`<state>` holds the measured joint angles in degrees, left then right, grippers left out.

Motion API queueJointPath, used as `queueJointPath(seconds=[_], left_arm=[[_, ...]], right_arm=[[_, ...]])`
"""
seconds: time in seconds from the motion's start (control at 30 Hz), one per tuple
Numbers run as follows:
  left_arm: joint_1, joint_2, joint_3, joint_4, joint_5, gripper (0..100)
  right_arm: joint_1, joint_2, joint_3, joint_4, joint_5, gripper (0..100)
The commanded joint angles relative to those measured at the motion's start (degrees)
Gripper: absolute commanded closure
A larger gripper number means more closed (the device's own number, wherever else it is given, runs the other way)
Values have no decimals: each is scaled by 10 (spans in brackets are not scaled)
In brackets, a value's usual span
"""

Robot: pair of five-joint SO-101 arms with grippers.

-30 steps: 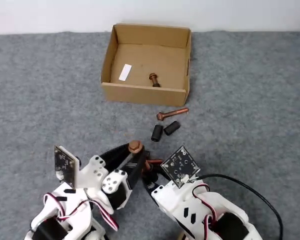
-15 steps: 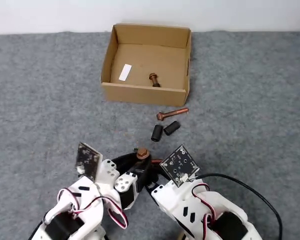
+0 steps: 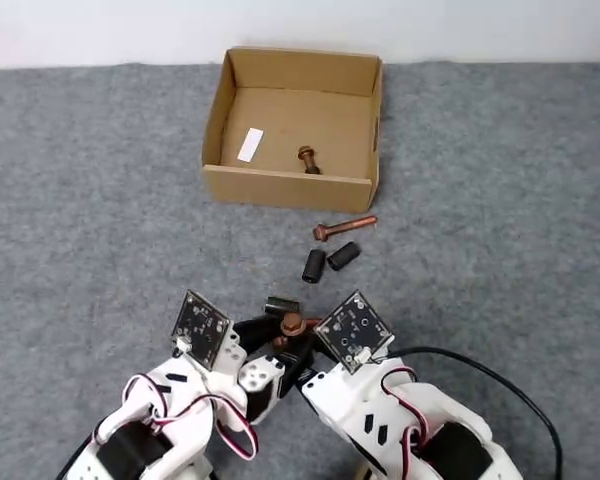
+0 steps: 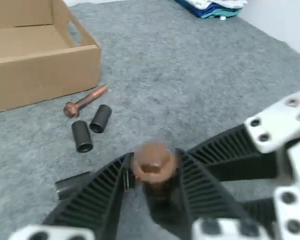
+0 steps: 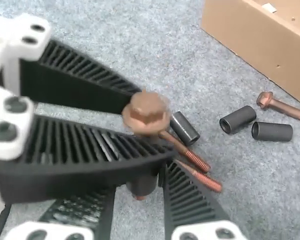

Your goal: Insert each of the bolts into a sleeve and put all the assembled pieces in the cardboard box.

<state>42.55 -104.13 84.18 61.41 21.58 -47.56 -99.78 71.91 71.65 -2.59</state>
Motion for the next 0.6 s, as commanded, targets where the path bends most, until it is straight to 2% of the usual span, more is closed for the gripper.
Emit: queueJointPath(seconds=[0.0, 0.2, 0.33, 0.43, 0.57], left_arm=[[9, -2, 7, 20, -20, 788], [-25, -2, -13, 27, -45, 787], [-27, -1, -84, 46, -49, 787], [-29, -1, -135, 79, -49, 788], [-76, -1, -184, 94, -49, 881]], right_arm=[[1, -13, -17, -17, 4, 990], [2, -13, -14, -17, 4, 990], [3, -13, -14, -17, 4, 990], [30, -8, -14, -17, 3, 990], [80, -7, -17, -15, -32, 990]])
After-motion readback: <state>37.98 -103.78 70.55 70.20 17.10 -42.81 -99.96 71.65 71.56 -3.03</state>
